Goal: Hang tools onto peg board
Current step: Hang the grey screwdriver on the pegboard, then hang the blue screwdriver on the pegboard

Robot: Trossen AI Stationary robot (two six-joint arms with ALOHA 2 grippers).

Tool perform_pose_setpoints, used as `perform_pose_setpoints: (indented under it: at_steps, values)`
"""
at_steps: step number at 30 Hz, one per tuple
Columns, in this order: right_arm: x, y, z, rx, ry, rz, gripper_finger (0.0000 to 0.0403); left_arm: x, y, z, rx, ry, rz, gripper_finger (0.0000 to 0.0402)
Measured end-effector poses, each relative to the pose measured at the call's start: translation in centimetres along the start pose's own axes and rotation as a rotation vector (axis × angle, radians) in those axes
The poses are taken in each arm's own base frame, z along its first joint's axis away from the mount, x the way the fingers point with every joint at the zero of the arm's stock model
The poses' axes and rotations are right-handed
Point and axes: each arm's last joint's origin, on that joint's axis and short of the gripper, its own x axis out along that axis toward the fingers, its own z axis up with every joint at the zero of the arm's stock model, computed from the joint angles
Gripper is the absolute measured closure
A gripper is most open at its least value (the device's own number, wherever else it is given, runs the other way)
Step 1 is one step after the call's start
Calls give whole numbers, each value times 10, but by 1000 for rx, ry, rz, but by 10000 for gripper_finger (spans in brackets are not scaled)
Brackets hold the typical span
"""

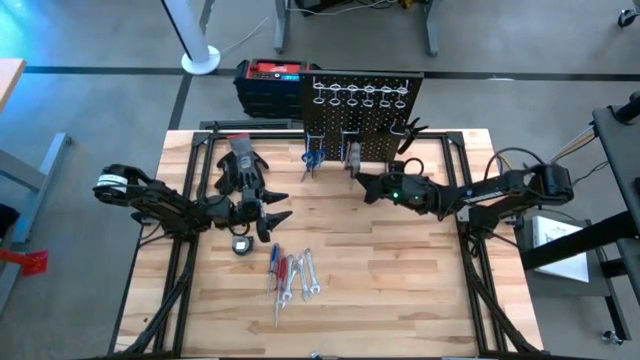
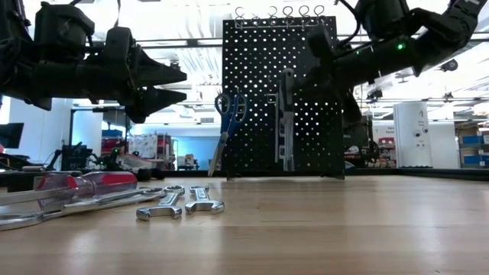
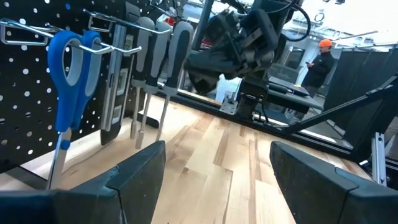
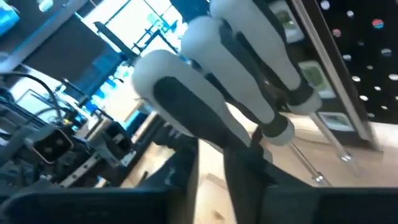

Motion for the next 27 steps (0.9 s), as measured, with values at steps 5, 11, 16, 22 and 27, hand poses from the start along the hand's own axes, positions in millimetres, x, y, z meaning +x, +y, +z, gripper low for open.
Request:
perform_pose_setpoints:
  at_steps: [5, 11, 16, 22, 27]
  values:
    - [-3, 7, 9, 9, -40, 31, 395, 0, 0, 0, 0, 0, 0, 123]
    - [-4, 12, 15, 0, -62, 10, 401, 0, 0, 0, 0, 0, 0, 123]
    - [-2, 6, 12, -6, -65, -106, 402, 0, 0, 0, 1, 4, 1, 123]
    - [-7, 13, 8, -80, -99, -111, 402, 0, 1, -2, -13, 23, 6, 123]
    - [-23, 32, 5, -213, -177, -114, 403, -7, 5, -12, -45, 84, 38, 123]
